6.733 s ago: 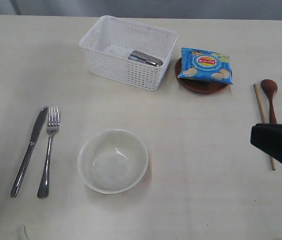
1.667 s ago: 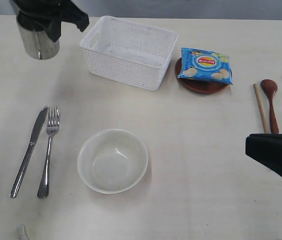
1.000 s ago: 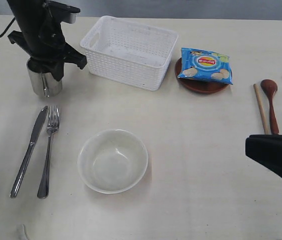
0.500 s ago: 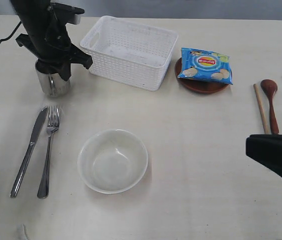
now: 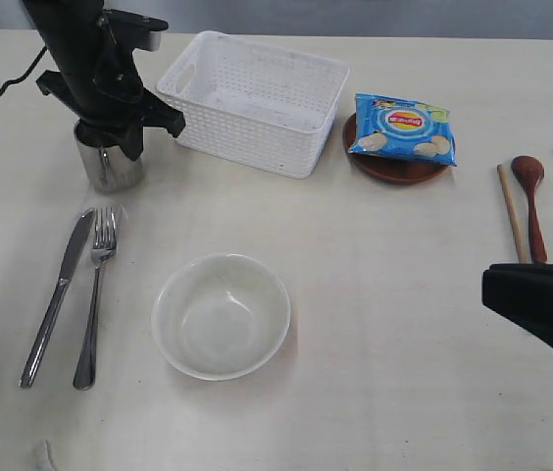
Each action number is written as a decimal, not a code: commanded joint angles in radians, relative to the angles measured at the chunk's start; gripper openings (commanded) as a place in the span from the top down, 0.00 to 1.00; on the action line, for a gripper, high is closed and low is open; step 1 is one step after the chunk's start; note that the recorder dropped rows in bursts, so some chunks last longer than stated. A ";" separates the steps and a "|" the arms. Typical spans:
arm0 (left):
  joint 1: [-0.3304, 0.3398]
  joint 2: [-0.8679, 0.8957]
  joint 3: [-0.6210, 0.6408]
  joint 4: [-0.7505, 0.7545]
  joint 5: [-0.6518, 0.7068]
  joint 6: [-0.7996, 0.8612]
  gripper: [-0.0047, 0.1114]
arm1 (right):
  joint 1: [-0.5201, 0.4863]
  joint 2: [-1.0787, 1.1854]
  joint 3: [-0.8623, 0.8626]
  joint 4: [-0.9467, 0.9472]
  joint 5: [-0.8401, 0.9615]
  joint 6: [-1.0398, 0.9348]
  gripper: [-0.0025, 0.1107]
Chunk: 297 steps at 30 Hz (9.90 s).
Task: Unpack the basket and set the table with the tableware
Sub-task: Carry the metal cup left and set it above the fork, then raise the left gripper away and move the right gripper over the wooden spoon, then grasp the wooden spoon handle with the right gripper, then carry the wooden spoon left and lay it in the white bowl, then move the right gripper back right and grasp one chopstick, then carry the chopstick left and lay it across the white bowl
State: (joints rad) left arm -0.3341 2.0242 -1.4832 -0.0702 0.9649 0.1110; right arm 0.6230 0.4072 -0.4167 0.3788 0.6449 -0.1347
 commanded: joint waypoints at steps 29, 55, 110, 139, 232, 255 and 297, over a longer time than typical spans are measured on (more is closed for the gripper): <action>-0.010 -0.542 0.110 -0.058 -0.103 -0.070 0.96 | 0.002 0.081 -0.093 -0.287 0.018 0.247 0.97; -0.114 -1.142 0.775 0.187 -0.348 -0.362 0.96 | -0.429 0.937 -0.477 -0.774 0.125 0.608 0.97; -0.114 -1.315 0.864 0.137 -0.348 -0.351 0.96 | -0.688 1.523 -0.792 -0.467 0.065 0.321 0.98; -0.114 -1.315 0.864 0.136 -0.347 -0.351 0.96 | 0.341 1.302 -0.792 -0.379 0.385 0.061 0.98; -0.114 -1.315 0.864 0.133 -0.346 -0.351 0.96 | -0.676 1.671 -0.692 -0.230 0.139 -0.013 0.82; -0.114 -1.315 0.864 0.126 -0.339 -0.351 0.96 | -0.289 1.238 -0.739 -0.154 0.260 0.025 0.98; -0.114 -1.315 0.864 0.124 -0.345 -0.351 0.96 | 0.206 1.496 -0.873 0.068 0.302 0.167 0.98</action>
State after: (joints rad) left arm -0.4414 0.7132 -0.6235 0.0635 0.6262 -0.2445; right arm 0.8286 1.9003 -1.2885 0.4503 0.9675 0.0289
